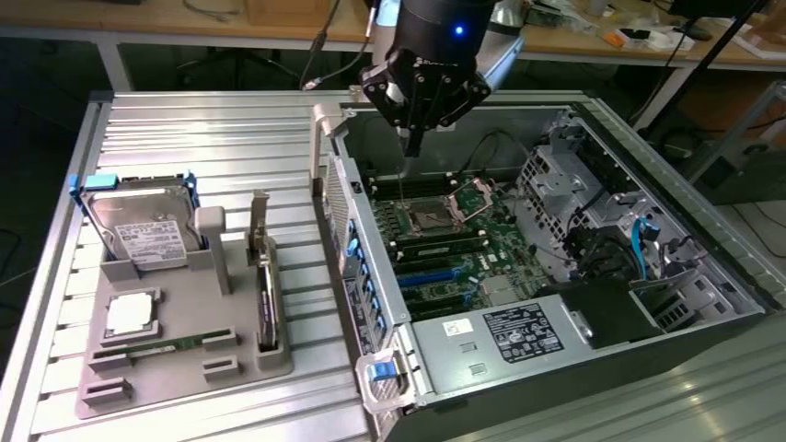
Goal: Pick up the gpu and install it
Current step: 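Reach for the gpu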
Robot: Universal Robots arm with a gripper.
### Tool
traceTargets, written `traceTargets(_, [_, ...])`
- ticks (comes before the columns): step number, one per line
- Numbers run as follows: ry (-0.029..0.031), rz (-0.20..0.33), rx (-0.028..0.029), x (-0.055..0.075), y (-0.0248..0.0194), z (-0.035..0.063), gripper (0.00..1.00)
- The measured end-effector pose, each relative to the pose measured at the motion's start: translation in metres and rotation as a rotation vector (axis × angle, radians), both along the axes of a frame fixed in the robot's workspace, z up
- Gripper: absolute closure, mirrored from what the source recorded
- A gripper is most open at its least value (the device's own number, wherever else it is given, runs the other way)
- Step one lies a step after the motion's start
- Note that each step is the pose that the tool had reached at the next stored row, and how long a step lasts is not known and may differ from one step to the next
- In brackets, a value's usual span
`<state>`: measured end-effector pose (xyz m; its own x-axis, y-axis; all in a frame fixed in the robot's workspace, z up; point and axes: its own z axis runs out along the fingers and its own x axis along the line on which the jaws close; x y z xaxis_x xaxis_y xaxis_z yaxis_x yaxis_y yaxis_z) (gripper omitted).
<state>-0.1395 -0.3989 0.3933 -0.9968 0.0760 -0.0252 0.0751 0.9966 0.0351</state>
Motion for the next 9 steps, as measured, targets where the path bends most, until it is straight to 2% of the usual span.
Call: traceTargets(9, [0.0, 0.0, 0.0013, -0.014, -0.001, 0.0, 0.89])
